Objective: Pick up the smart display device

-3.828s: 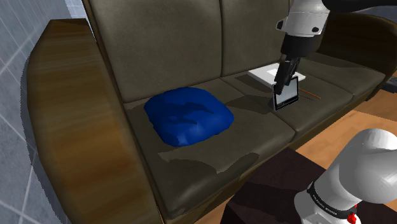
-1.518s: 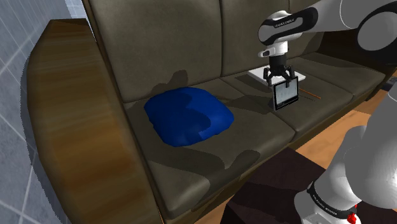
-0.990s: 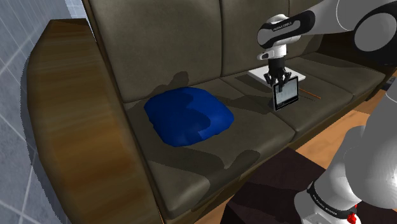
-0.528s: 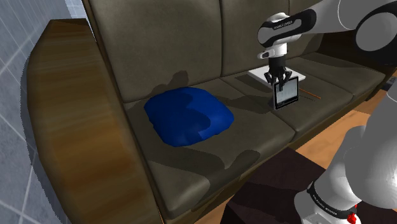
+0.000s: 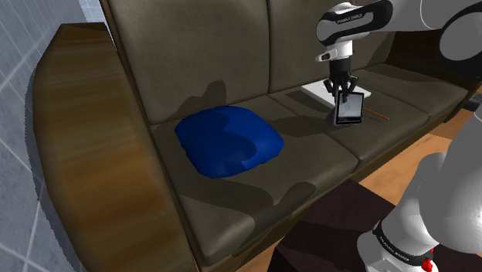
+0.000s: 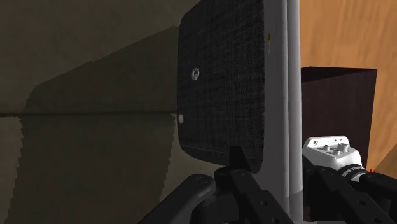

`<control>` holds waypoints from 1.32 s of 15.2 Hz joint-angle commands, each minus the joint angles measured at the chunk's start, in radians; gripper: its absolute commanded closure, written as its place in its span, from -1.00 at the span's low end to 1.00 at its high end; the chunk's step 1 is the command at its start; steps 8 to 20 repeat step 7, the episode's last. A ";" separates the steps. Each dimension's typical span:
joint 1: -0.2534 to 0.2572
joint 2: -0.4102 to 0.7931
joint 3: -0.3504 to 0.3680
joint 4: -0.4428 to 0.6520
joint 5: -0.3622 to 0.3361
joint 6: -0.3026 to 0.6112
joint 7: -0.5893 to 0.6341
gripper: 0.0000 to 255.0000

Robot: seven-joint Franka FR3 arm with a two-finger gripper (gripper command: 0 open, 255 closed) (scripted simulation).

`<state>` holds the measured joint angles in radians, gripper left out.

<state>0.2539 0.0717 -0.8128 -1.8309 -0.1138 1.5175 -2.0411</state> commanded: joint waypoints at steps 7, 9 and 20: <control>0.002 -0.005 0.000 0.082 -0.004 -0.085 -0.007 1.00; 0.002 -0.005 0.000 0.082 -0.004 -0.085 -0.007 1.00; 0.002 -0.005 0.000 0.082 -0.004 -0.085 -0.007 1.00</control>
